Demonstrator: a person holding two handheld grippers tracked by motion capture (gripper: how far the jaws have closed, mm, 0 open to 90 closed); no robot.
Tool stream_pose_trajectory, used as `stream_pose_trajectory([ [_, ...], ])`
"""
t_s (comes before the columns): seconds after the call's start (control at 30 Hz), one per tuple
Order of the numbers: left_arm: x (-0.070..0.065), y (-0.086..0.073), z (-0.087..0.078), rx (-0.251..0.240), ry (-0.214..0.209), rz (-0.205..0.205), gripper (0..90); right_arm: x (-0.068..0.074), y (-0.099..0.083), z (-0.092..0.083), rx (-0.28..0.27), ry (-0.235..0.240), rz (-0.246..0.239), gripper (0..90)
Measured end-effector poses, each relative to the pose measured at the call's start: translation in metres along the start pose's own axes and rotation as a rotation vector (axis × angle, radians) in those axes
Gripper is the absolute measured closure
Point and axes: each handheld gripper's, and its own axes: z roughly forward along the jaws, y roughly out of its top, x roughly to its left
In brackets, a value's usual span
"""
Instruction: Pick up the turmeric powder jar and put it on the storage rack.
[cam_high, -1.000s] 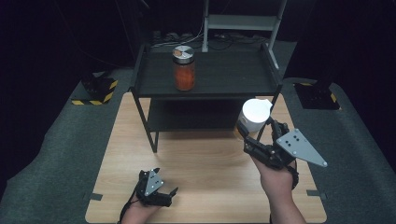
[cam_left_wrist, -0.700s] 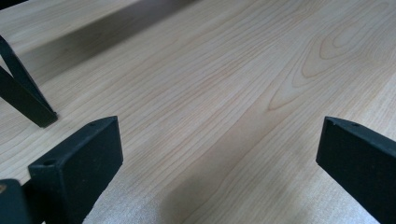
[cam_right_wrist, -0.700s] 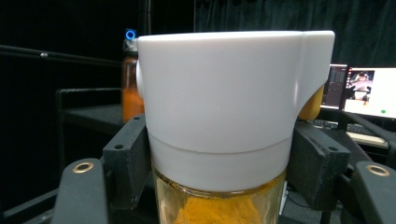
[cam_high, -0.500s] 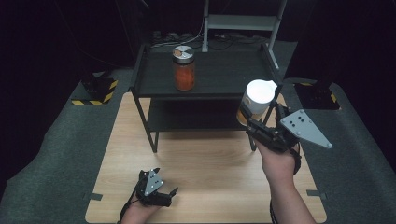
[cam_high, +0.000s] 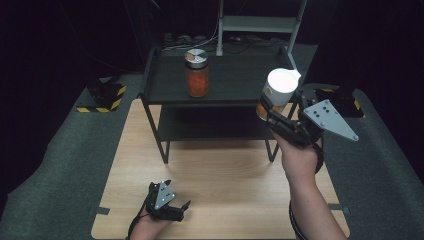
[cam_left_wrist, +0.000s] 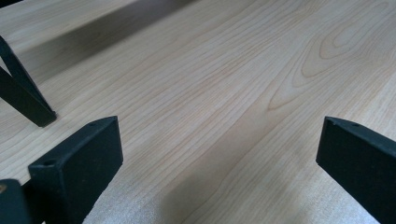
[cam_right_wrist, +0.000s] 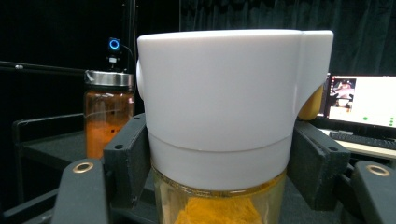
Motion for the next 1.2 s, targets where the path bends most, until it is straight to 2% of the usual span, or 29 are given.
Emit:
stream_pose_trajectory([
  [0.47, 0.001, 0.0, 0.0, -0.003, -0.003, 0.001, 0.7, 0.0, 0.008, 0.03, -0.007, -0.018, -0.003, 30.1],
  [1.07, 0.003, -0.001, -0.001, -0.008, -0.011, -0.011, 0.7, -0.002, 0.015, 0.071, 0.034, -0.025, -0.014, 30.1],
  [1.2, 0.004, -0.002, -0.001, -0.01, -0.014, -0.015, 0.7, -0.003, 0.013, 0.077, 0.042, -0.025, -0.003, 30.1],
])
